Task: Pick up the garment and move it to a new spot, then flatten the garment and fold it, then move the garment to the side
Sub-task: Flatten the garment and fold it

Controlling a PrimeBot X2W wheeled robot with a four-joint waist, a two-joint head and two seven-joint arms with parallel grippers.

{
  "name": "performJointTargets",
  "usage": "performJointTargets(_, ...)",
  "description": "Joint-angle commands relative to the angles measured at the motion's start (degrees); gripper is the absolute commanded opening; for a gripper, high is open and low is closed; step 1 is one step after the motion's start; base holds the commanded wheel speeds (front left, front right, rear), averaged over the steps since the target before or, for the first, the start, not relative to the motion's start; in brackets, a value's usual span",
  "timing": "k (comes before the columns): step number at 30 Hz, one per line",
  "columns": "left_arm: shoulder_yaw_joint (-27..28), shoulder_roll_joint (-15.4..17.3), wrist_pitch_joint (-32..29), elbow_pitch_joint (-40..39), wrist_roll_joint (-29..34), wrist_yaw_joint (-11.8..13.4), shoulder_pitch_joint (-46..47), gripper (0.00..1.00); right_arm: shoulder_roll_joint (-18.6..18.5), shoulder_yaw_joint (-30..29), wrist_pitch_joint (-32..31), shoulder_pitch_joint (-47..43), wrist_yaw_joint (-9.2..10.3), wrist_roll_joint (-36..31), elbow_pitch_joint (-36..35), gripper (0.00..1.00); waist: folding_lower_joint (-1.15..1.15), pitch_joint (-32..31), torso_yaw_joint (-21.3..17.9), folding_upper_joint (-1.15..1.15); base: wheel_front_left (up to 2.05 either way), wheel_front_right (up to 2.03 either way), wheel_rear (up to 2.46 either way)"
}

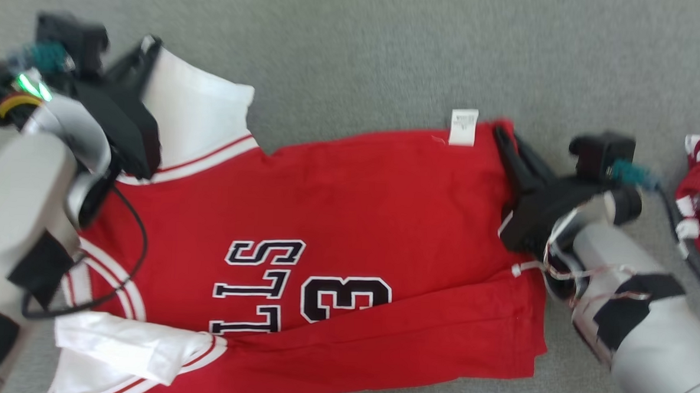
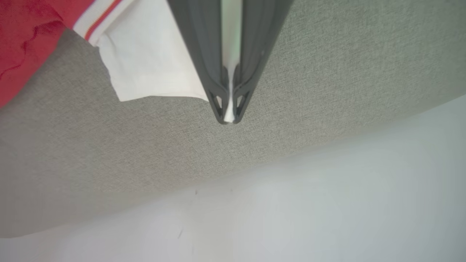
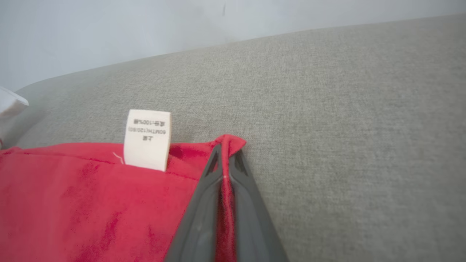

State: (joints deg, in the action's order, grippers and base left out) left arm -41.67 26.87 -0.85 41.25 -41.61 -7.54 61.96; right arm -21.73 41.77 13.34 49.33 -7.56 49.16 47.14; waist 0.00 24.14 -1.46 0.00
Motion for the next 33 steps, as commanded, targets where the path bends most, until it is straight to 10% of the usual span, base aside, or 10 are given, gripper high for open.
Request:
performJointTargets(1,-0.27,-0.07,0.63,-0.3,-0.33,0.13,-1.42,0.0,0.68,0.49,0.16,-2.37,0.13,-0.12,1.01,0.0,0.0,-4.94,2.4,0.0,0.0,0.0,0.0)
performJointTargets(33,0.08,0.4,16.12,-15.71,-9.52,2.32,-40.34,0.0,3.94,-19.73,1.86,-20.65,0.14,-18.7,2.79,0.0,0.0,-23.19,8.08,0.0,0.0,0.0,0.0)
